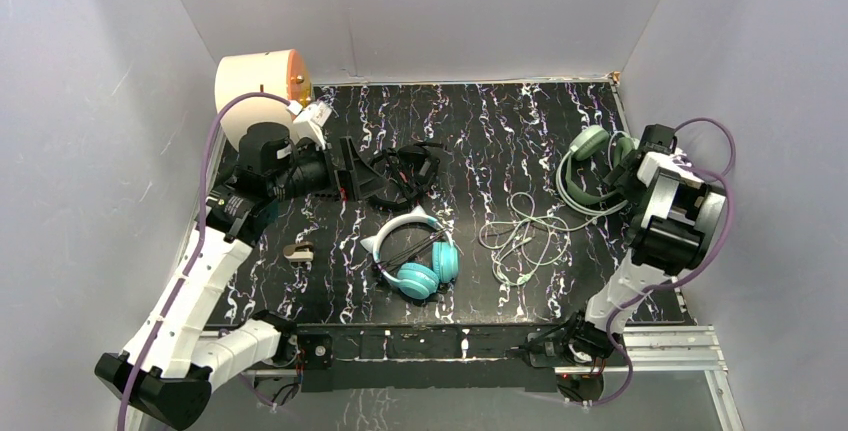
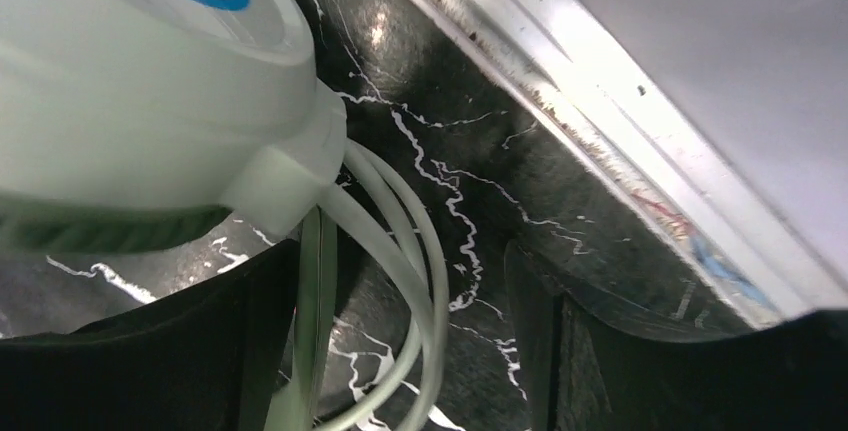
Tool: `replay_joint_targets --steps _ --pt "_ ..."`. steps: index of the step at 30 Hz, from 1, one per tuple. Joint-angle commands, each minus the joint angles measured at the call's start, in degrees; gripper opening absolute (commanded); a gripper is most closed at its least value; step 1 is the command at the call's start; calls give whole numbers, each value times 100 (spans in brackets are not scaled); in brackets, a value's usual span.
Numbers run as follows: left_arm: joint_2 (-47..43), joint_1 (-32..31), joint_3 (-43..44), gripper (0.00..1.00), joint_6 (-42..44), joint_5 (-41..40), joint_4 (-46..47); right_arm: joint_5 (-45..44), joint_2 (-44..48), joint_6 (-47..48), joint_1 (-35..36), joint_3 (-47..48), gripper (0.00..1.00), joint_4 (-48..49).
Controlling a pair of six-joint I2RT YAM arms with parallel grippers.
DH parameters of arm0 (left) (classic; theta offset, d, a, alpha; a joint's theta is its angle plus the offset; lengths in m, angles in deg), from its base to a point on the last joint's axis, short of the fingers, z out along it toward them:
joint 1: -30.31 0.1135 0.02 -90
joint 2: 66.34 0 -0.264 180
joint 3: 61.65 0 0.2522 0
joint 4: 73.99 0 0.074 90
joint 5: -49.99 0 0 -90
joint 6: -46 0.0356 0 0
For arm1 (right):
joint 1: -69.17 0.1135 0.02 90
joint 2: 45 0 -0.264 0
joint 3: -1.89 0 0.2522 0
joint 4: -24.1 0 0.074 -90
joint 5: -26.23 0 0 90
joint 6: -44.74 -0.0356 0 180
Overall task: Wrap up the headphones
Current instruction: Pick up the headphones from the center of the board.
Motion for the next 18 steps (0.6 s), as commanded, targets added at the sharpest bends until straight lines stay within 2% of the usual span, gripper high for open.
replay_joint_targets --steps 1,5,6,9,10,16,18 --pt "-90 -2 -14 98 -2 205 -37 40 -156 -718 119 -81 79 210" --pt "-61 0 92 98 -109 192 -11 -166 8 -677 430 -400 65 527" --pt "-59 0 123 98 -131 178 -16 -177 38 -639 499 -440 59 570" --pt "-25 0 298 98 -154 99 -164 -338 236 -534 693 -504 28 631" --pt "-15 0 374 98 -157 74 -240 -521 408 -467 808 -534 23 652" --pt "58 -4 886 98 -188 -319 -814 -1106 1886 489 1507 -616 0 834" --pt "106 0 1046 98 -306 -340 -931 -954 2439 549 1534 -537 0 573"
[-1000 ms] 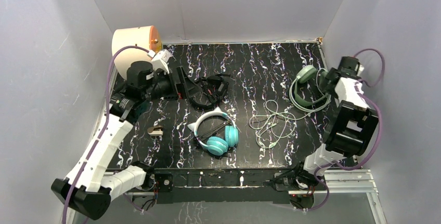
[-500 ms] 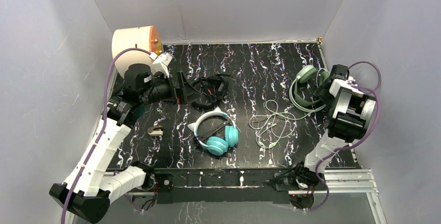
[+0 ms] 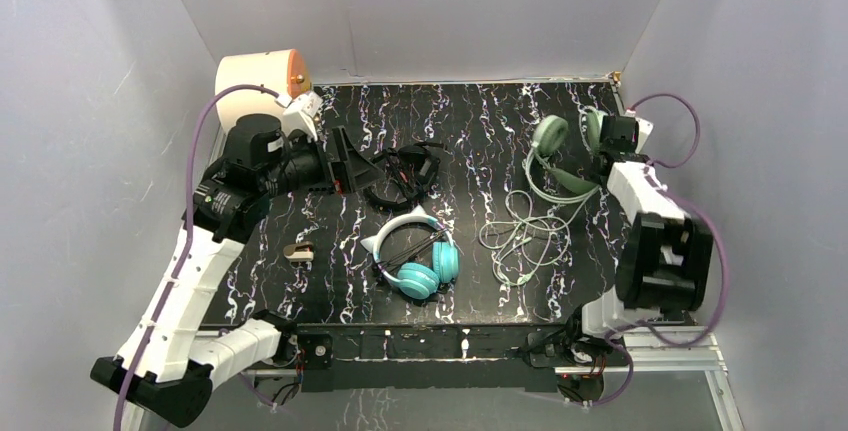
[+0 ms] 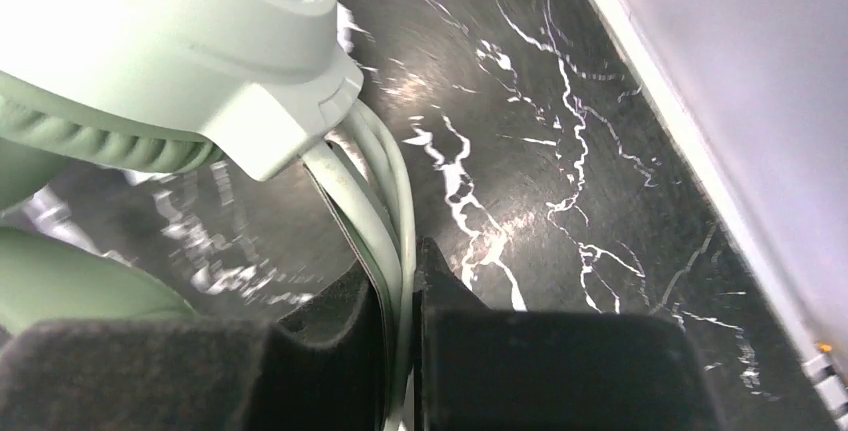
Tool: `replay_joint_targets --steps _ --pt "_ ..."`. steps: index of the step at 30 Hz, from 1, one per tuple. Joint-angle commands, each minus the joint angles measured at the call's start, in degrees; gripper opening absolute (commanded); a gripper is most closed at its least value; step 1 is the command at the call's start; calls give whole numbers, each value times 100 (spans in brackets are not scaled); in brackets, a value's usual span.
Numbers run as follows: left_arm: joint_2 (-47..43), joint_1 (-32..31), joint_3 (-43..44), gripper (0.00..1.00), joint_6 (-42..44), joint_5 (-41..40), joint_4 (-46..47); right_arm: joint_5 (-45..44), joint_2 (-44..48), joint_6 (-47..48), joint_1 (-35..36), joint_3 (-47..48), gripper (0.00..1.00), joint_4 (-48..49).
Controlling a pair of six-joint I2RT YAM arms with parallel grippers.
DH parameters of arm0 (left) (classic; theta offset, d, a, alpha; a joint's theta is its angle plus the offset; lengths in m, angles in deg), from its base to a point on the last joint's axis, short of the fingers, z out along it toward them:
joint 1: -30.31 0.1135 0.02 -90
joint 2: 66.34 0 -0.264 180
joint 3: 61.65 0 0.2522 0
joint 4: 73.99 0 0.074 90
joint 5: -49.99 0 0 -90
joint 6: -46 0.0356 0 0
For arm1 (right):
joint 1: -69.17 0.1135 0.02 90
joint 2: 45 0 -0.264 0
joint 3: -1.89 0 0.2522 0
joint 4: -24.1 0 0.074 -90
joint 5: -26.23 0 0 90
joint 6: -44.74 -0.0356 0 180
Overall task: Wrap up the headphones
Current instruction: Pick up the headphones from the center of the board.
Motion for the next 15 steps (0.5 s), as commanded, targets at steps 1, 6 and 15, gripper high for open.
replay_joint_targets --steps 1,6,15 --pt "36 0 502 98 -219 -62 -409 75 1454 394 145 246 0 94" --pt "-22 -13 119 98 -581 824 805 1693 2211 572 144 588 0 -533" --pt "652 -2700 285 98 2229 -1321 2237 4532 1785 705 184 2561 0 -2951"
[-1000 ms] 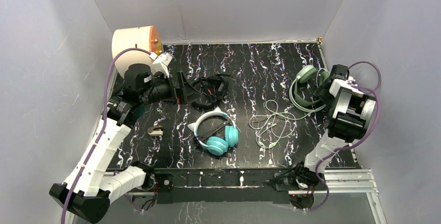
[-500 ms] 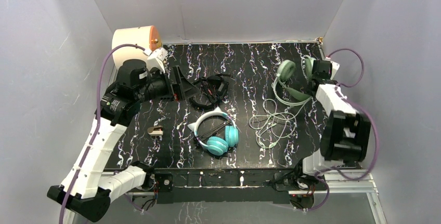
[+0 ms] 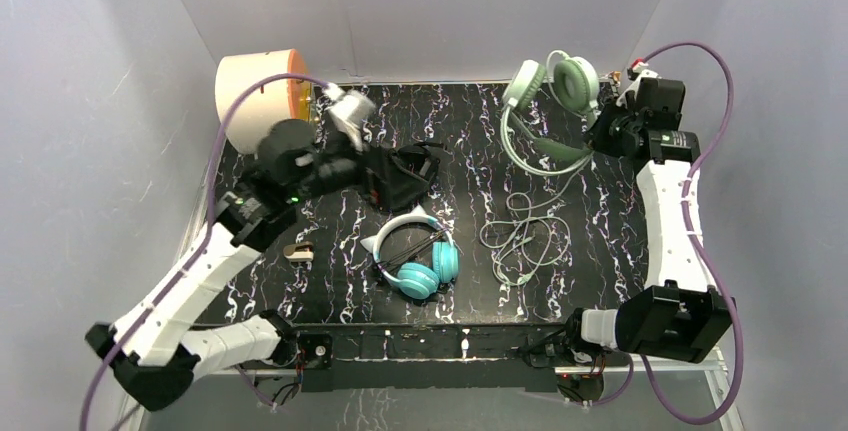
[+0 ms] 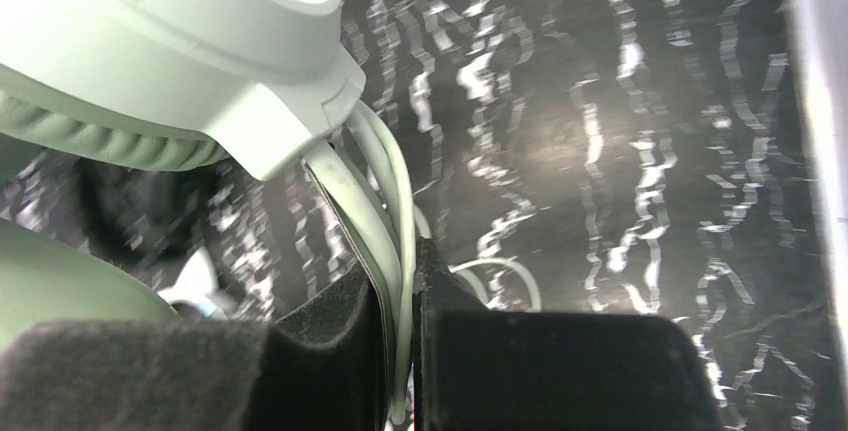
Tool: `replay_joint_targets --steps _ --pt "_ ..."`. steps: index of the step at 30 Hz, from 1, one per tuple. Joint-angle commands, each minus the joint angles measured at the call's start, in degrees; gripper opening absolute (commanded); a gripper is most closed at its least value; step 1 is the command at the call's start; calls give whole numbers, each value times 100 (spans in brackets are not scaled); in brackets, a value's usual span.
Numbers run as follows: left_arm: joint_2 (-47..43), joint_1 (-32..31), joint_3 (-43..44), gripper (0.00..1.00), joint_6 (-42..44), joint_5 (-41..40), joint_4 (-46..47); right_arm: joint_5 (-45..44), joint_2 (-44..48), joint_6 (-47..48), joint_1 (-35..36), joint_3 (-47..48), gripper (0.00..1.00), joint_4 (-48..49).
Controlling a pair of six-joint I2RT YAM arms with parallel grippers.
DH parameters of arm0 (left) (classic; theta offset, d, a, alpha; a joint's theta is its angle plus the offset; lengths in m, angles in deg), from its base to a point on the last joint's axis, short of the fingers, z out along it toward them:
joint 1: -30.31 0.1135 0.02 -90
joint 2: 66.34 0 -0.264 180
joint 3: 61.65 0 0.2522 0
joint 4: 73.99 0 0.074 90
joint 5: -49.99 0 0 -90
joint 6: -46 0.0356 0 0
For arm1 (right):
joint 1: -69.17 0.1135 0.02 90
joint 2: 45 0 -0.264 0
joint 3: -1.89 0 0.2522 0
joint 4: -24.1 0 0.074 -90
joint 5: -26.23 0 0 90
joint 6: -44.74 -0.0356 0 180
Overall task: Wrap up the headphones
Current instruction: Pick up the headphones from the center of the board.
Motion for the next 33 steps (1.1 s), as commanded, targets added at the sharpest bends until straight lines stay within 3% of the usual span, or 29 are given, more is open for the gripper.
replay_joint_targets --steps 1,4,6,8,12,20,27,33 --pt "791 -1936 515 98 2196 -1680 528 1904 36 25 52 811 0 -929" --pt "1539 -3308 818 98 3989 -3053 444 2173 91 128 170 954 0 -1243" --pt "1932 -3887 966 98 4984 -3774 577 2215 210 132 278 872 0 -1269" --pt "2143 -4173 829 97 6056 -4084 967 2185 331 139 405 798 0 -1301" --pt "2472 -4333 781 98 7106 -4397 1183 1868 389 229 824 858 0 -1533" --pt "2334 -4314 663 98 7244 -3774 1749 873 247 401 1497 950 0 -1793" --pt "2643 -4069 1296 98 6886 -3857 832 135 24 522 1819 1129 0 -1977" --pt "3164 -3319 1775 98 6367 -3470 165 -58 -68 426 2151 1265 0 -2046"
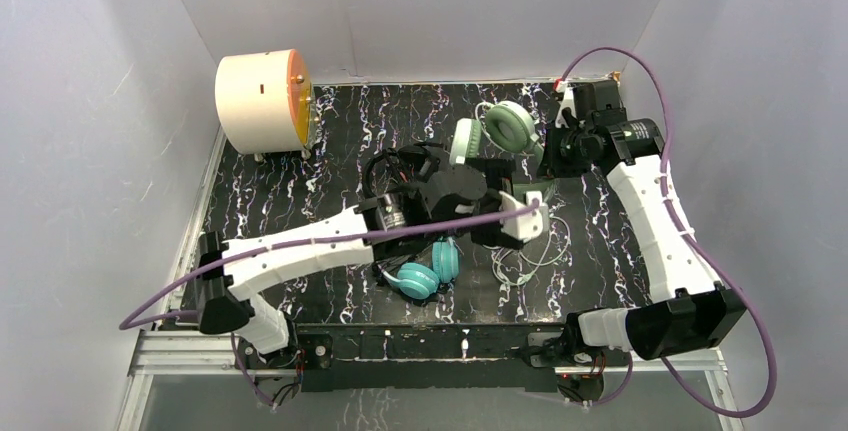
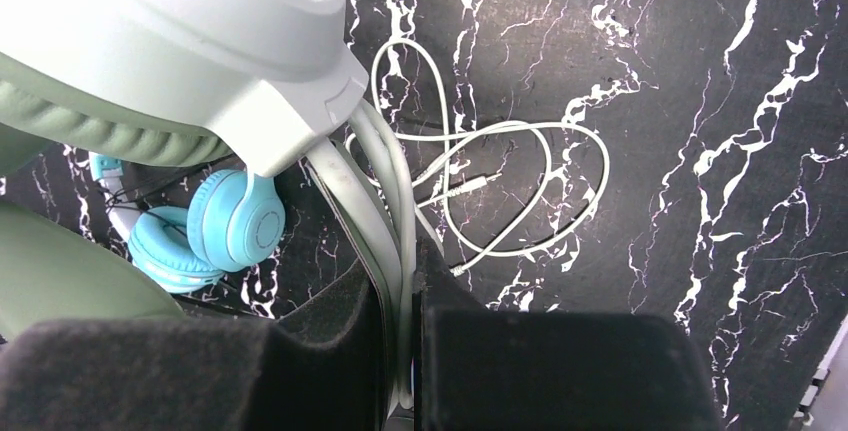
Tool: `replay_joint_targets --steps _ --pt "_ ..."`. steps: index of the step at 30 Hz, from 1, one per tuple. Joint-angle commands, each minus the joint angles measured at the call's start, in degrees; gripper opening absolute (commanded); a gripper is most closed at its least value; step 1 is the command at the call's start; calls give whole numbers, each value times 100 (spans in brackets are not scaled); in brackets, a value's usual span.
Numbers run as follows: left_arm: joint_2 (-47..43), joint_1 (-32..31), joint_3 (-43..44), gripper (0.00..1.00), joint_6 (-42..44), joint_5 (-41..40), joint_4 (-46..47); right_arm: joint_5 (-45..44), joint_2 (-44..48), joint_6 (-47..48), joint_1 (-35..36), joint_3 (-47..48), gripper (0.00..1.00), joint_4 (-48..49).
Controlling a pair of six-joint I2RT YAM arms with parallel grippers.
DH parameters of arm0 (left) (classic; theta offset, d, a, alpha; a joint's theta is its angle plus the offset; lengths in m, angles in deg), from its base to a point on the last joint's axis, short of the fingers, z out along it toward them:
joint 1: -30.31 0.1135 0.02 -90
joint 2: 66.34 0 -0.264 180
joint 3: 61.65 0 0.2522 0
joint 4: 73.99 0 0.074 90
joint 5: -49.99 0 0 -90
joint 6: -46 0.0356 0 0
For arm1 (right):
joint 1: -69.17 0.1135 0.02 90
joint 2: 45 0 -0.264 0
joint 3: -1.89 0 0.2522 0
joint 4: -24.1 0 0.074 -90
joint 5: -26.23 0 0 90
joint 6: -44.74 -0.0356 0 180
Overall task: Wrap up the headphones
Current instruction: Pick up the headphones from the center of the board.
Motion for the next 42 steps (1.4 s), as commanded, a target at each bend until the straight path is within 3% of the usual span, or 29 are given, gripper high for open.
replay_joint_targets --steps 1,5,12,18,22,25,31,36,42 --pt "444 573 618 98 -448 324 -757 -199 31 -60 299 473 0 208" --pt "847 747 1205 98 -970 1270 -1410 -335 -50 -60 451 444 0 178" --pt "888 900 1100 98 -1836 2417 -1456 -535 -96 -103 728 445 0 183" --pt "418 942 771 98 -2792 2197 -1084 -817 -113 -60 802 284 0 216" --pt "1081 940 1629 98 -3815 1952 -1942 -857 -170 -41 858 264 0 267" --pt "1258 929 1625 98 -4398 2184 -1896 -864 -195 -34 892 201 0 323" --pt "1366 854 1421 98 -4244 1942 -1919 -804 -191 -60 968 142 0 356" --pt "1609 512 1319 98 -3637 837 -1921 -649 -293 -146 1017 310 0 270" --pt "1698 261 1206 79 -3188 -568 -1746 -711 -315 -166 1067 580 0 45"
